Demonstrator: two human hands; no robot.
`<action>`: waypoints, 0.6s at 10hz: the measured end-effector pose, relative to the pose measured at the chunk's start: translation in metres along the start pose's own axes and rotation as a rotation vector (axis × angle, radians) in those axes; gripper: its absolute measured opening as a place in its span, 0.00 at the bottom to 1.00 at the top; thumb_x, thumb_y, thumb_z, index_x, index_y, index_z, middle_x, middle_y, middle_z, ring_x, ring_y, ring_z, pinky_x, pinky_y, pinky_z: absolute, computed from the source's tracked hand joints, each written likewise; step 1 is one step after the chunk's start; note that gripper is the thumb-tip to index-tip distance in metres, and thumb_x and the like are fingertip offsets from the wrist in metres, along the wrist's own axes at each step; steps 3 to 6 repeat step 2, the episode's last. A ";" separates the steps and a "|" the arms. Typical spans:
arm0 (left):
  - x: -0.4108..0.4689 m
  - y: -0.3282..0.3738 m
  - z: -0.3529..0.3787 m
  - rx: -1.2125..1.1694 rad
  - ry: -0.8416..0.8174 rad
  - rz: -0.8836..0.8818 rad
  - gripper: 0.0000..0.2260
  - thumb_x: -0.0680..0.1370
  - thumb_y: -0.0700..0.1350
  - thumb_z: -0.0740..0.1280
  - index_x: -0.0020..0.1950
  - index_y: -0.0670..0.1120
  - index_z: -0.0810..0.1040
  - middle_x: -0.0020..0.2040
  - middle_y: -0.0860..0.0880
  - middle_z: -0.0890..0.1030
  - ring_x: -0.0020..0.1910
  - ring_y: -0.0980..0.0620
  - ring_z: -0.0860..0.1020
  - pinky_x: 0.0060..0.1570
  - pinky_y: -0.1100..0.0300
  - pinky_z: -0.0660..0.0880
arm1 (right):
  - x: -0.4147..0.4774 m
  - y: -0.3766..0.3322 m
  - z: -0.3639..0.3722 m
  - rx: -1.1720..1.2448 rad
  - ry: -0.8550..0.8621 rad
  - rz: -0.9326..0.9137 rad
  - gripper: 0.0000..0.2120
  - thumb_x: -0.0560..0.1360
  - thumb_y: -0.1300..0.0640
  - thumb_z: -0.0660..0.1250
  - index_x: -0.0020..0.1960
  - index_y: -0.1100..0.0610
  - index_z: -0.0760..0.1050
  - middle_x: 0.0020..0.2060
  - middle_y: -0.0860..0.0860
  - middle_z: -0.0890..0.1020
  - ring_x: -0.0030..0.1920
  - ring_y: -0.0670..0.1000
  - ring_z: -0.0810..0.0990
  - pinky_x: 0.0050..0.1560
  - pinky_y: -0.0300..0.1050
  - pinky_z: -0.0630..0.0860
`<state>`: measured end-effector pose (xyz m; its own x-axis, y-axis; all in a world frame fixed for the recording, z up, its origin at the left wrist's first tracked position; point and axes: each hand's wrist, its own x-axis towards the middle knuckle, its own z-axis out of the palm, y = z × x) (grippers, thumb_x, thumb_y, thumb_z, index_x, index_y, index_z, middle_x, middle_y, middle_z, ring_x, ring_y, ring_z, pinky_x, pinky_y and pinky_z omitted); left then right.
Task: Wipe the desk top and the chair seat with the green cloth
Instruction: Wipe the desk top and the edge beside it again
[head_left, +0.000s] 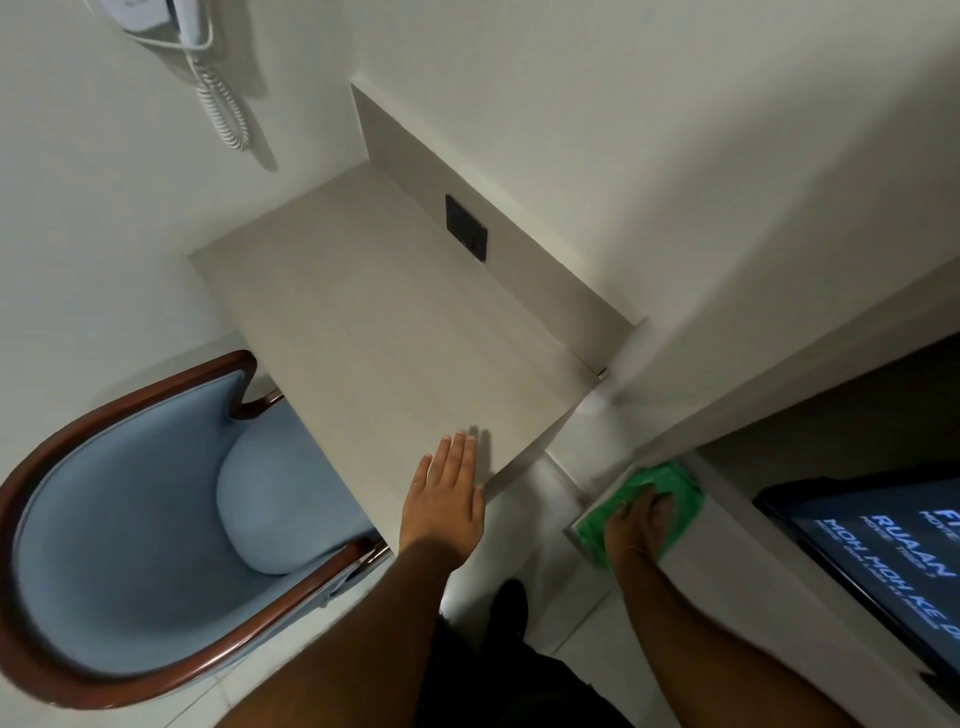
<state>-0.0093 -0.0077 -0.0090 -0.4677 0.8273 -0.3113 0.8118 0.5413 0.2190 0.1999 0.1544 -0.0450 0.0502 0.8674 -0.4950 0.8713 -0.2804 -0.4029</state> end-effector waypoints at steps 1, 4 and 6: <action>0.000 0.009 0.001 -0.017 0.005 0.023 0.31 0.87 0.56 0.42 0.86 0.48 0.37 0.88 0.49 0.38 0.86 0.49 0.37 0.86 0.49 0.41 | -0.005 0.003 -0.008 -0.113 0.004 -0.064 0.30 0.86 0.55 0.53 0.83 0.64 0.46 0.83 0.64 0.47 0.83 0.63 0.49 0.83 0.55 0.50; 0.001 0.013 0.003 -0.001 0.007 0.029 0.31 0.87 0.57 0.42 0.87 0.48 0.37 0.88 0.49 0.38 0.86 0.49 0.37 0.86 0.48 0.41 | -0.010 -0.001 -0.006 -0.121 0.077 -0.173 0.30 0.86 0.54 0.55 0.83 0.62 0.51 0.83 0.61 0.53 0.83 0.61 0.53 0.83 0.55 0.53; 0.001 0.013 0.003 -0.001 0.007 0.029 0.31 0.87 0.57 0.42 0.87 0.48 0.37 0.88 0.49 0.38 0.86 0.49 0.37 0.86 0.48 0.41 | -0.010 -0.001 -0.006 -0.121 0.077 -0.173 0.30 0.86 0.54 0.55 0.83 0.62 0.51 0.83 0.61 0.53 0.83 0.61 0.53 0.83 0.55 0.53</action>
